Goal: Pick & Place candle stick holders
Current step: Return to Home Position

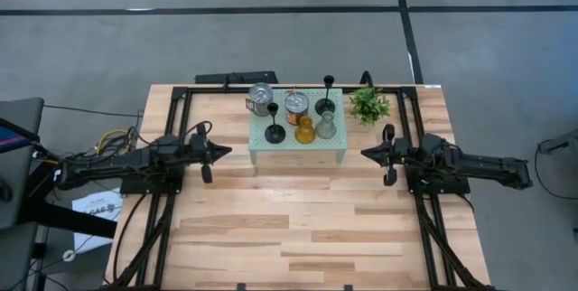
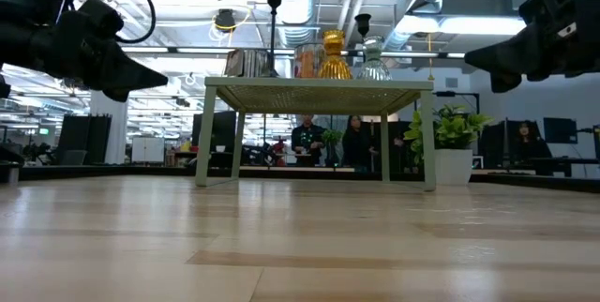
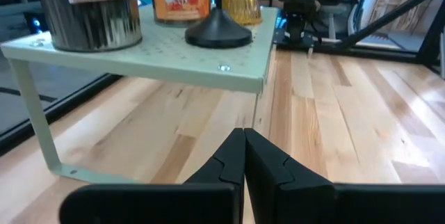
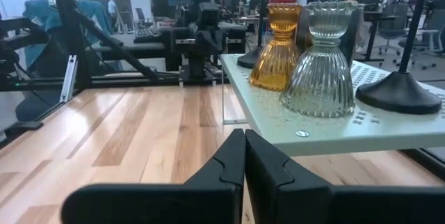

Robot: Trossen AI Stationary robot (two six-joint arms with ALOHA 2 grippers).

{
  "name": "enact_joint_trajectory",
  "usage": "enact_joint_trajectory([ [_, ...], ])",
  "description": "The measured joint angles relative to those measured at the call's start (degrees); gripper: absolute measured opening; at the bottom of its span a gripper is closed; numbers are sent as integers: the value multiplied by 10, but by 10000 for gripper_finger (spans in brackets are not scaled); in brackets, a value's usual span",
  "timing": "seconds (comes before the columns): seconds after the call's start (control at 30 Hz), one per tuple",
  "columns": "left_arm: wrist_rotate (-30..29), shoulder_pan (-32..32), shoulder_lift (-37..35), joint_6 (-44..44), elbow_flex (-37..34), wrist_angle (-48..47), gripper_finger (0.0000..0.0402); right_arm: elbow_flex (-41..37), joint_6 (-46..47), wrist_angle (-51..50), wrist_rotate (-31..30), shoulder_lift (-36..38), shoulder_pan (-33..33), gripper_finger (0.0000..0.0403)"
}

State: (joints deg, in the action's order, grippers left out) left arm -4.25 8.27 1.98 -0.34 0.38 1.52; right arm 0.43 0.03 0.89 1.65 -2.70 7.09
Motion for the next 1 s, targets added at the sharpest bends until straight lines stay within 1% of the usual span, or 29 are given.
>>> enact_joint_trajectory([
  [0.43, -17, 0, 36, 0, 0, 2, 7, 0, 0, 0, -1, 0, 0, 0],
  [1.0, -17, 0, 114, 0, 0, 3, 8, -1, 0, 0, -2, 0, 0, 0],
])
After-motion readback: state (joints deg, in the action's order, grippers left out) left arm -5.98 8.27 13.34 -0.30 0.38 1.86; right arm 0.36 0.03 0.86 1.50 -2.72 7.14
